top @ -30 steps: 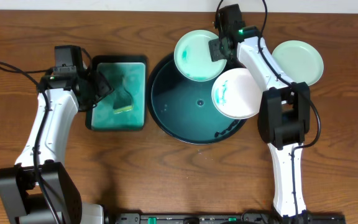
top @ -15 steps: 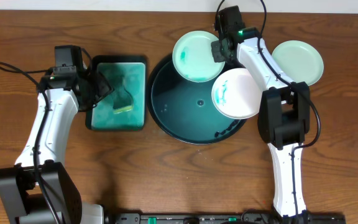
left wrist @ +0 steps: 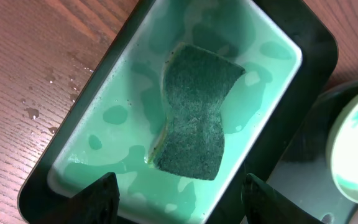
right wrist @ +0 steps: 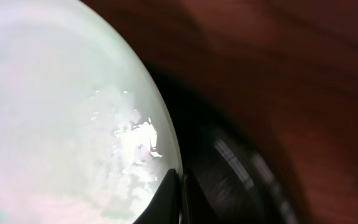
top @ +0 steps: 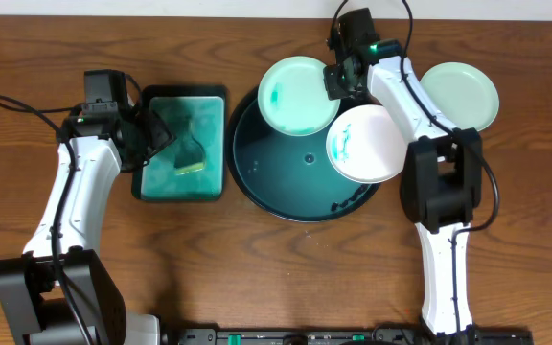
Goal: Clean dirty plates on tray and stack at the side
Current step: 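Reach the right gripper to the second mint plate rim in the basin, then grasp and tilt the mint plate upright with the right gripper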
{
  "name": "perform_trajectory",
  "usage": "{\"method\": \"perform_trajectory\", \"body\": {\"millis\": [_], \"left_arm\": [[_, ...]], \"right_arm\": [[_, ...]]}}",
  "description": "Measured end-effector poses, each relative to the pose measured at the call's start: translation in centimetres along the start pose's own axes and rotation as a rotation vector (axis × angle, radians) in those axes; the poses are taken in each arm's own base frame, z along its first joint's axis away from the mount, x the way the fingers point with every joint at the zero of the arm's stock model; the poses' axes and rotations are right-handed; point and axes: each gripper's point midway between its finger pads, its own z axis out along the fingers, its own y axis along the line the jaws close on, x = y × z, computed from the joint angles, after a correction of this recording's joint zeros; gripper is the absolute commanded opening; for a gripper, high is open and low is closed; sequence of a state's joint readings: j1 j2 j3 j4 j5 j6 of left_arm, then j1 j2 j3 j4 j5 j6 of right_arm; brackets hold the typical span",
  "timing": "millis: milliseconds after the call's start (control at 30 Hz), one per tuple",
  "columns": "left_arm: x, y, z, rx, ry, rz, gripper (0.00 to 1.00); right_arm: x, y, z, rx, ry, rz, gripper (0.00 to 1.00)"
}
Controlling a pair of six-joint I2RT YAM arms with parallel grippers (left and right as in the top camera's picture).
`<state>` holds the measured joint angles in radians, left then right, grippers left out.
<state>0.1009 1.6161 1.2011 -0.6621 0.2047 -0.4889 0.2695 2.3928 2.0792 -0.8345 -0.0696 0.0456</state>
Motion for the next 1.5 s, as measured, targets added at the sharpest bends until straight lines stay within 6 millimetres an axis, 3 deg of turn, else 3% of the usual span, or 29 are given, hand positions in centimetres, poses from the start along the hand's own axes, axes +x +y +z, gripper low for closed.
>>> {"method": "perform_trajectory", "body": {"millis": [167,267,400,567,733,933,1067,1233,1500], "left_arm": [[0.0,0.0,0.0,0.000,0.000,0.000,0.64],[0.0,0.0,0.0,0.000,0.000,0.000,0.64],[0.0,0.0,0.0,0.000,0.000,0.000,0.64],[0.0,0.0,0.0,0.001,-0.001,0.000,0.64],[-0.1,-0.1,0.0,0.004,-0.006,0.001,0.64],[-0.2,-0.1,0.0,0.005,-0.008,0.001,0.64],[-0.2,-0.1,0.0,0.005,-0.008,0.001,0.64],[-0.2,-0.1,0.0,0.004,-0.007,0.001,0.64],[-0.2,-0.1,0.0,0.004,-0.007,0.001,0.64]], "right_arm": [[-0.2,2.0,-3.5,-0.102,-0.002,0.023,0.01],[0.7,3.1,-5.0,-0.159,0.038,0.039,0.01],[2.8,3.7,-5.3,-0.192,0.126,0.059,0.01],[3.9,4.0,-5.4,-0.206,0.172,0.067,0.01],[5.0,4.1,-4.7,-0.212,0.201,0.076,0.01],[6.6,4.4,-1.8,-0.217,0.201,0.070,0.01],[6.4,5.2,-0.3,-0.227,0.155,0.046,0.05],[6.2,6.0,0.3,-0.209,0.130,0.016,0.21],[6.7,6.7,0.7,-0.137,0.129,-0.031,0.21]]}}
